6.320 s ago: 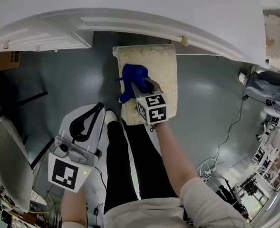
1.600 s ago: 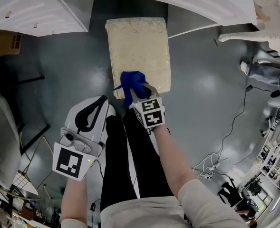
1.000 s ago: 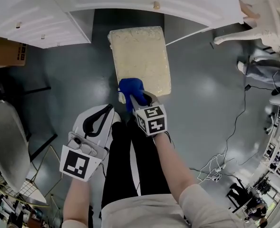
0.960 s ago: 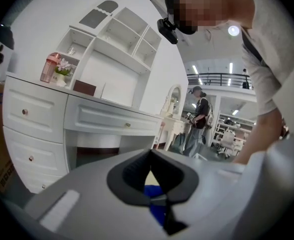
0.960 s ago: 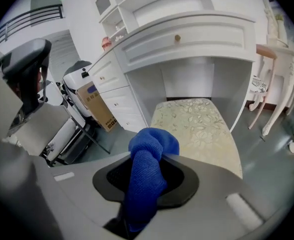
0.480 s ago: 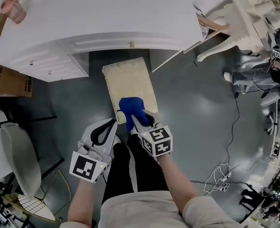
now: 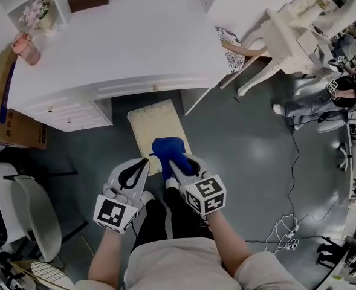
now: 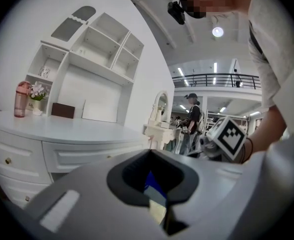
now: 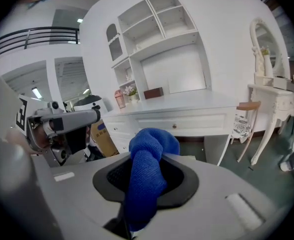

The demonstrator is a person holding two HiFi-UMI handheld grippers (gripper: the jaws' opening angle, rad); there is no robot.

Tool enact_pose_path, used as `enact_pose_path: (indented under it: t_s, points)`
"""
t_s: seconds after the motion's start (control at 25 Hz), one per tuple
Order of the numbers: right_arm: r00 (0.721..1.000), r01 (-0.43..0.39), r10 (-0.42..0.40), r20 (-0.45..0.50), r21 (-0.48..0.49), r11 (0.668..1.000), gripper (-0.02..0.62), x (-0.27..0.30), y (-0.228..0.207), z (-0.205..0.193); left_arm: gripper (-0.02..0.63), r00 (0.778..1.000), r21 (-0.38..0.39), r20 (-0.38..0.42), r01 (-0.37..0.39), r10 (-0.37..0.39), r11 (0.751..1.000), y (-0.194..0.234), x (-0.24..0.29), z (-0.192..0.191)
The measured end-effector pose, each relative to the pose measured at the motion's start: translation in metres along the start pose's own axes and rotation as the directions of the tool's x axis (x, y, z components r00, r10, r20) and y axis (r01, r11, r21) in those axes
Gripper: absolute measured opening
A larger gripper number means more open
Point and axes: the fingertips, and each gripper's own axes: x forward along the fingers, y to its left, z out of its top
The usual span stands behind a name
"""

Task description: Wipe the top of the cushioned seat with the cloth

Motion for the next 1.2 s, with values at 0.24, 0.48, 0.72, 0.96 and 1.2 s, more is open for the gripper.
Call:
enact_pose_path:
  t_s: [0.24,0.48,0.72,0.96,1.2]
  points:
    - [0.995,0.0,0.004,0.096,-0.04,0.999,0.101,-0.04,0.013,0.051,0.0,1.0,0.037,0.011,0.024,-0.024,0.999,-0.013,-0.001,0.035]
    - [0.981,0.009,0.008,0.194,-0.085,0.996,0.103,-0.077,0.027,0.094,0.0,0.999,0.069,0.036,0.027,-0.03,0.997,-0.024,-0.007,0.069]
    - [0.959,0.024,0.008,0.282,-0.112,0.993,0.106,-0.107,0.043,0.119,0.0,0.996,0.073,0.084,0.011,-0.017,0.997,-0.03,-0.025,0.095]
    - [0.938,0.03,0.016,0.346,-0.128,0.991,0.106,-0.127,0.057,0.135,0.0,0.995,0.1,0.103,0.008,-0.018,0.995,-0.037,-0.038,0.111]
    - [0.927,0.034,0.019,0.374,-0.136,0.99,0.106,-0.137,0.063,0.145,0.0,0.993,0.119,0.115,0.017,-0.031,0.993,-0.047,-0.044,0.119]
